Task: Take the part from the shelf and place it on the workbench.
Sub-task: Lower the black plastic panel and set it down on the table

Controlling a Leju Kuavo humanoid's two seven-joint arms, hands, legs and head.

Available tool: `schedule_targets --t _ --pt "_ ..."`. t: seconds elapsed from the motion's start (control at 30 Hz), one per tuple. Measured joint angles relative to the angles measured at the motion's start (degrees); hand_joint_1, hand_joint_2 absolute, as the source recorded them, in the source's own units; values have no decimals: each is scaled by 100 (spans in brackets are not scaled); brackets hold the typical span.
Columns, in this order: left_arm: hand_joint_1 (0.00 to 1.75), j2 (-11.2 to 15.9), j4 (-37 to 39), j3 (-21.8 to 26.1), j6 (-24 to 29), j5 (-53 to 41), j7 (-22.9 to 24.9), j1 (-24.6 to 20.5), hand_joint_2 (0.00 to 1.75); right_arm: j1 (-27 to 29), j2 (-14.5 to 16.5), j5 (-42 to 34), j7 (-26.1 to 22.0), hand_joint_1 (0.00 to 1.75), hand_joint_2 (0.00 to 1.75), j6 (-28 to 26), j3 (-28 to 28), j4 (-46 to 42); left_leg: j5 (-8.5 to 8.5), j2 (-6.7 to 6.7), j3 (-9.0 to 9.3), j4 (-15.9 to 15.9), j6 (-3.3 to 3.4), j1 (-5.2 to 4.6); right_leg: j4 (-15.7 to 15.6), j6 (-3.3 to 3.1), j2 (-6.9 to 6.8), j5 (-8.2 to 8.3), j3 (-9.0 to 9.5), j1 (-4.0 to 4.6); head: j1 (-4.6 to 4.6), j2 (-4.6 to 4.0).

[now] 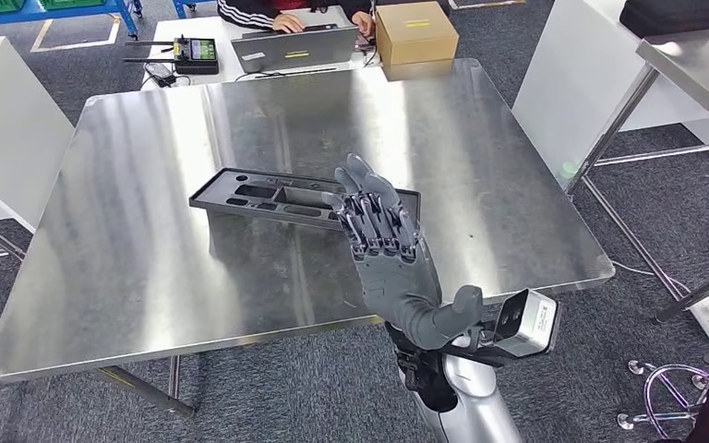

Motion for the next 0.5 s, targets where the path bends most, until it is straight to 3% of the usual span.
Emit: schedule_targets --t 0.07,0.17,0.23,0.3,0.33,0.37,0.4,0.43,0.5 --pt "0 -1 0 1 8 4 0 -11 0 22 -6 218 -25 0 0 -273 -7 26 9 -10 227 -369 58 -38 8 78 -9 59 -35 17 8 0" --pt "0 -6 1 4 26 4 0 -6 0 101 -26 637 -108 0 0 -782 -16 78 119 11 159 -438 191 -65 52 189 -17 74 -96 8 11 0" --pt "0 -9 2 12 33 1 0 -2 0 162 -61 919 -156 0 0 -1078 -24 104 240 44 57 -476 292 -59 418 151 -16 -252 -268 4 25 0" --pt "0 -4 3 27 37 -8 0 2 0 237 -100 1134 -176 0 0 -1292 -26 129 354 65 -87 -470 337 -84 1125 86 -16 -733 -486 1 36 0" --pt "0 -3 4 34 39 -13 0 4 0 287 -119 1208 -181 0 0 -1375 -27 143 413 70 -167 -466 341 -94 1432 92 -15 -872 -534 1 34 0" --pt "0 -3 4 40 40 -17 0 4 0 334 -138 1262 -185 0 0 -1440 -27 158 470 74 -246 -462 343 -102 1592 122 -16 -909 -506 1 34 0" --pt "0 -3 4 45 42 -20 0 4 0 373 -154 1302 -189 0 0 -1487 -27 174 525 75 -321 -457 339 -106 1547 168 -16 -847 -377 1 34 0" --pt "0 -3 4 49 43 -21 0 4 0 399 -167 1327 -192 0 0 -1520 -28 185 578 74 -388 -453 329 -107 1288 212 -16 -728 -145 2 34 0" --pt "0 -7 4 55 44 -31 0 2 0 416 -176 1367 -202 0 0 -1575 -27 196 677 72 -487 -439 293 -115 415 222 -14 -576 484 24 35 0"
